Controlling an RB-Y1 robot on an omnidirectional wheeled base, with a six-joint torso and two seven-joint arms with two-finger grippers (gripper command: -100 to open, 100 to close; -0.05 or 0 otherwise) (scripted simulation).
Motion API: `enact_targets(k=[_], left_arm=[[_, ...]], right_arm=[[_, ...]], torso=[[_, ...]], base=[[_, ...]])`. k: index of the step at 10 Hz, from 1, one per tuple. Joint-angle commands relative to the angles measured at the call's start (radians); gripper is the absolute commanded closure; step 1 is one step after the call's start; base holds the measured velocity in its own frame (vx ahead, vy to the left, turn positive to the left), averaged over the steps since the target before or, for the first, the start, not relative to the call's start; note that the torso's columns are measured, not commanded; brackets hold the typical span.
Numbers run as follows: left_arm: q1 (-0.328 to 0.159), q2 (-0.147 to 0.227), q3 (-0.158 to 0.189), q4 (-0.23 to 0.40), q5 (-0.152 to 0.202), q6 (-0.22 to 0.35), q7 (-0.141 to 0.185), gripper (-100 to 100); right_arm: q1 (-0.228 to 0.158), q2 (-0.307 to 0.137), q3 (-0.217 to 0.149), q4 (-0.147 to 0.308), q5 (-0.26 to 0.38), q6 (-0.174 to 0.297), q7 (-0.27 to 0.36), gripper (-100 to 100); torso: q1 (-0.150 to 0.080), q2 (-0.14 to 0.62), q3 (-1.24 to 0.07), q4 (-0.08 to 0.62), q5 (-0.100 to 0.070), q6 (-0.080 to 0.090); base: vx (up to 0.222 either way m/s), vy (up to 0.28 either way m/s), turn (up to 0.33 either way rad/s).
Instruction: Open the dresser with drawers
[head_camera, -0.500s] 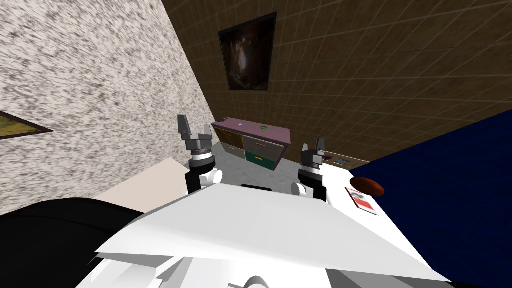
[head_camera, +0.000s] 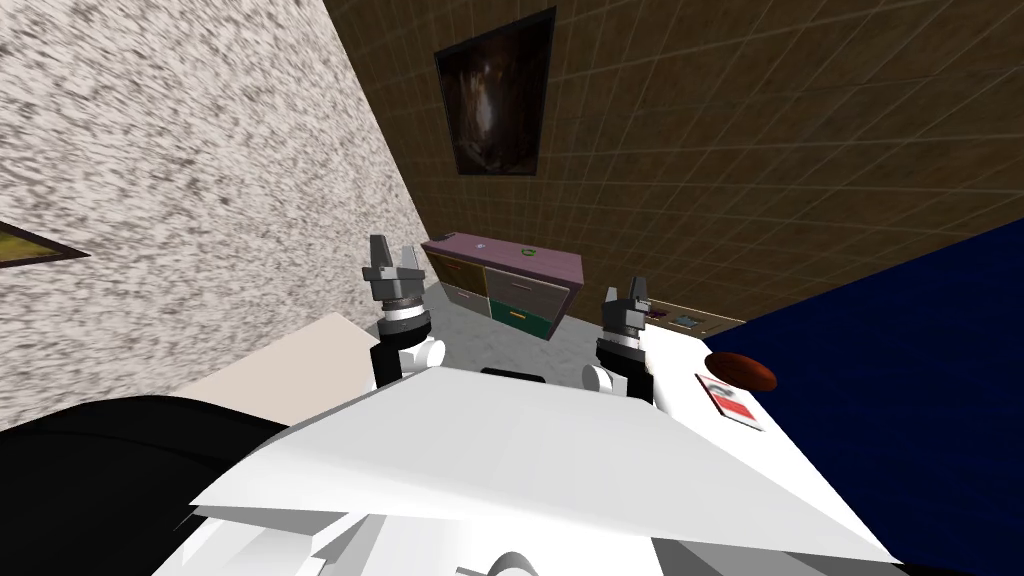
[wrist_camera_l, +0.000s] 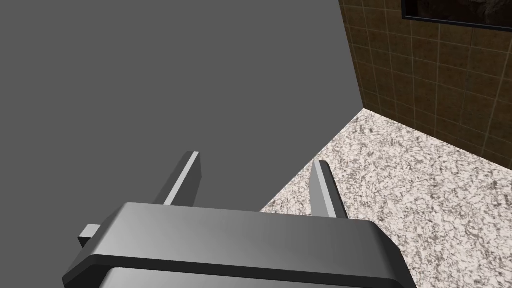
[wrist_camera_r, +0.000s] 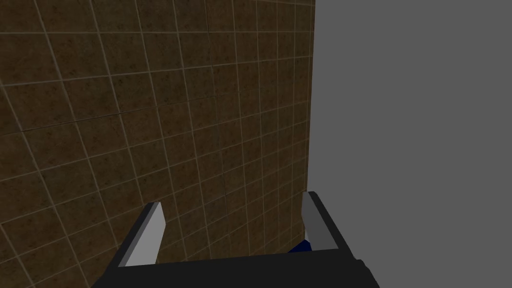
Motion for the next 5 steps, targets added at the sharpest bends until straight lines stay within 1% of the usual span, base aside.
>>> enact_targets(k=[1,4,5], left_arm=[[0.0,0.0,0.0,0.0,0.0,0.0,0.0,0],[0.0,0.0,0.0,0.0,0.0,0.0,0.0,0],[-0.004,0.041,-0.002,0.016,-0.003,-0.001,-0.001,-100]], right_arm=[[0.0,0.0,0.0,0.0,0.0,0.0,0.0,0],[0.0,0.0,0.0,0.0,0.0,0.0,0.0,0],[0.0,0.0,0.0,0.0,0.0,0.0,0.0,0]], torso=[[0.0,0.074,-0.147,0.074,0.0,0.0],[0.0,0.296,-0.59,0.295,0.0,0.0],[0.0,0.369,-0.738,0.369,0.0,0.0]], base=[[0.0,0.0,0.0],[0.0,0.0,0.0],[0.019,-0.004,-0.017]])
